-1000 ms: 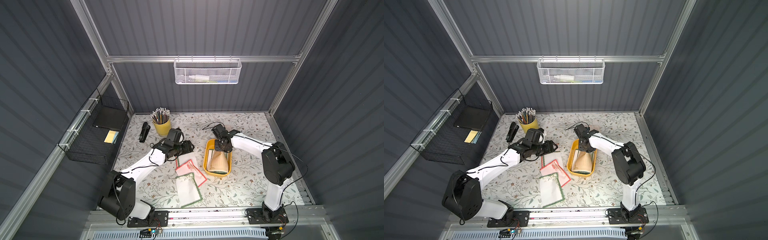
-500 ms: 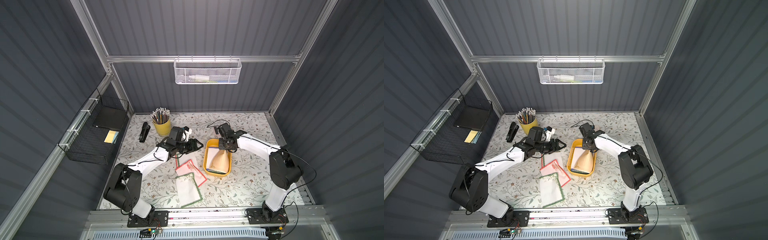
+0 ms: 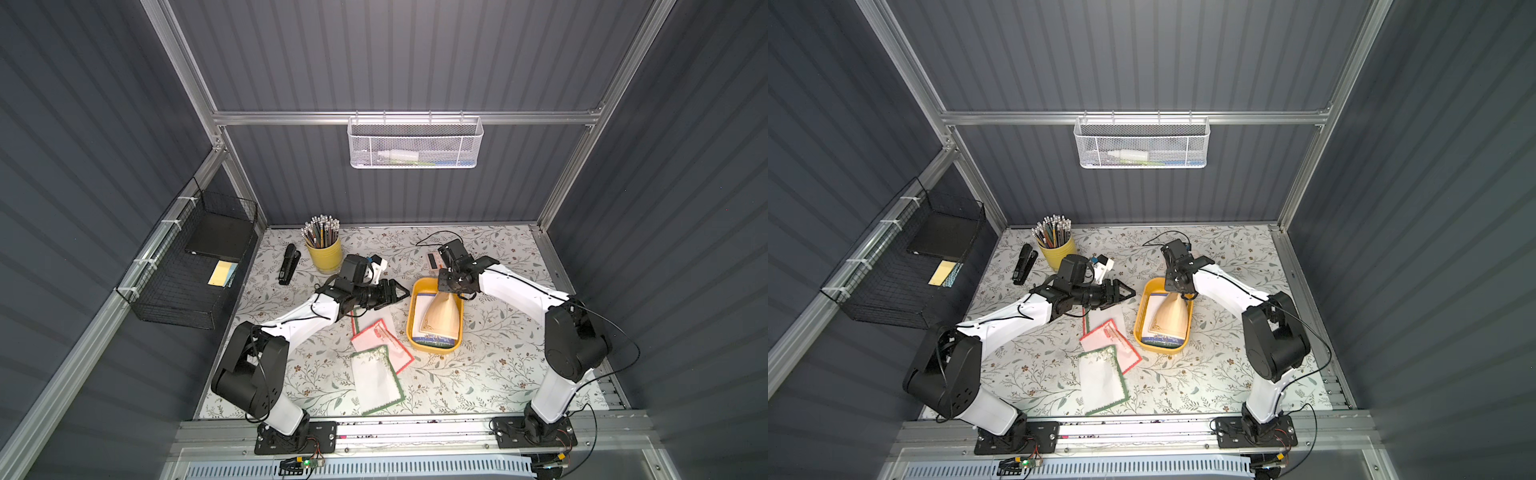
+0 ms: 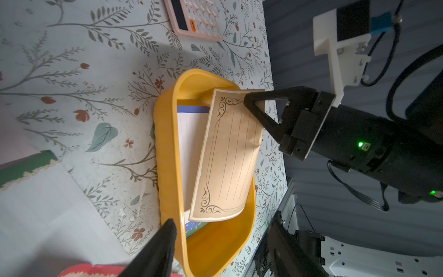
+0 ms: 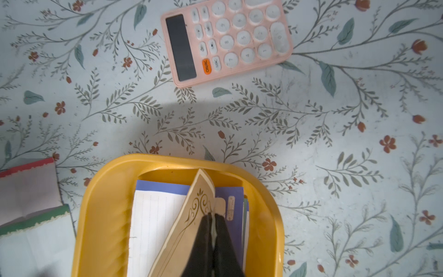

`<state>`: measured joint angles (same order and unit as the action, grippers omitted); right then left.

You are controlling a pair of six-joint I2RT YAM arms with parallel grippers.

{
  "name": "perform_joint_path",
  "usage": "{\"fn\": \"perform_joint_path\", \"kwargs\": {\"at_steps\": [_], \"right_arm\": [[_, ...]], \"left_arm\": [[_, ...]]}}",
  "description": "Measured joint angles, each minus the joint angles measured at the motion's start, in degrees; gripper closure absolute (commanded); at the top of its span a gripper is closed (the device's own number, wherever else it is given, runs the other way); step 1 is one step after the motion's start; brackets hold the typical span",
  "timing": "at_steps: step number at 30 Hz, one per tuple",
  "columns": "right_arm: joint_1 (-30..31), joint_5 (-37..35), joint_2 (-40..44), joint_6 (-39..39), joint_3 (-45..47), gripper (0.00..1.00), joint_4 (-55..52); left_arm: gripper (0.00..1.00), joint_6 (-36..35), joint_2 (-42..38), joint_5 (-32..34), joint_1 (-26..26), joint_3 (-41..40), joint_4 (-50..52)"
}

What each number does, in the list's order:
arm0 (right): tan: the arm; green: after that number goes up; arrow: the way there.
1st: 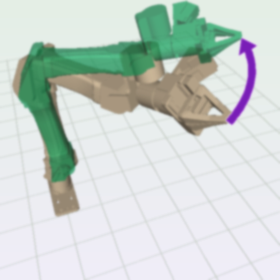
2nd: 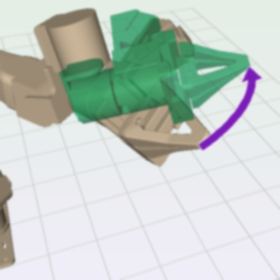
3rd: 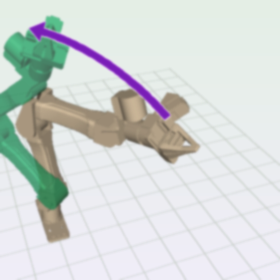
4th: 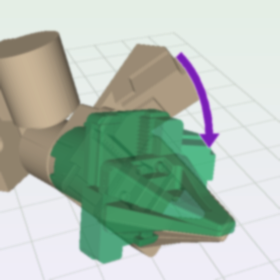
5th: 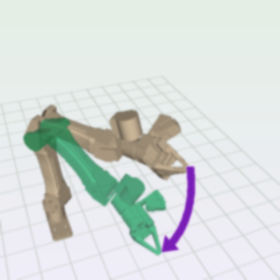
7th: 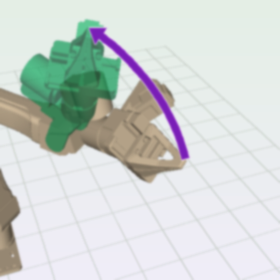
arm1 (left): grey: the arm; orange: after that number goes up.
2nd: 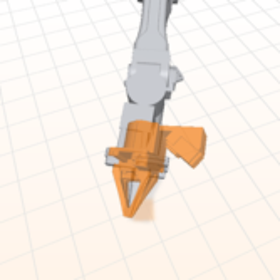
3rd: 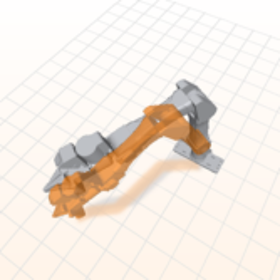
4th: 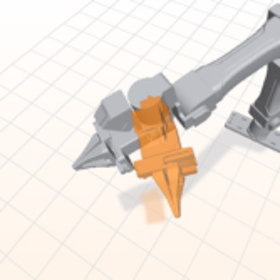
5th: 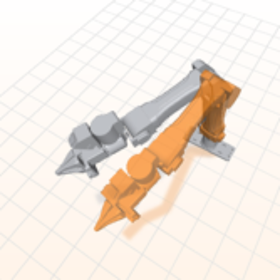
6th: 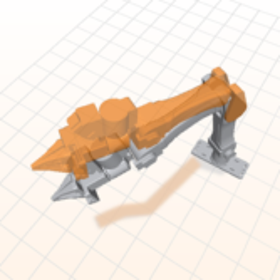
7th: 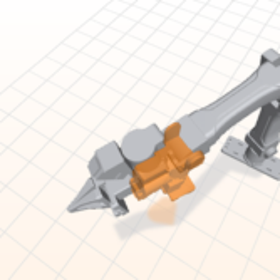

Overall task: Take out the stationery paper from the storage box
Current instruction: Pick up the stationery paper from the storage box.

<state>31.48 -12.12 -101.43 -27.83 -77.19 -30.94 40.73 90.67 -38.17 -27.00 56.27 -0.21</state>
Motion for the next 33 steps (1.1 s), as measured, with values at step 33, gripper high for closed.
{"fn": "perform_joint_path", "kwargs": {"at_steps": [33], "right_arm": [[-1.8, 9.2, 7.6, 1.9, -5.2, 1.00, 0.0]], "left_arm": [[0.40, 5.0, 13.3, -16.1, -1.2, 0.5, -24.0]]}}
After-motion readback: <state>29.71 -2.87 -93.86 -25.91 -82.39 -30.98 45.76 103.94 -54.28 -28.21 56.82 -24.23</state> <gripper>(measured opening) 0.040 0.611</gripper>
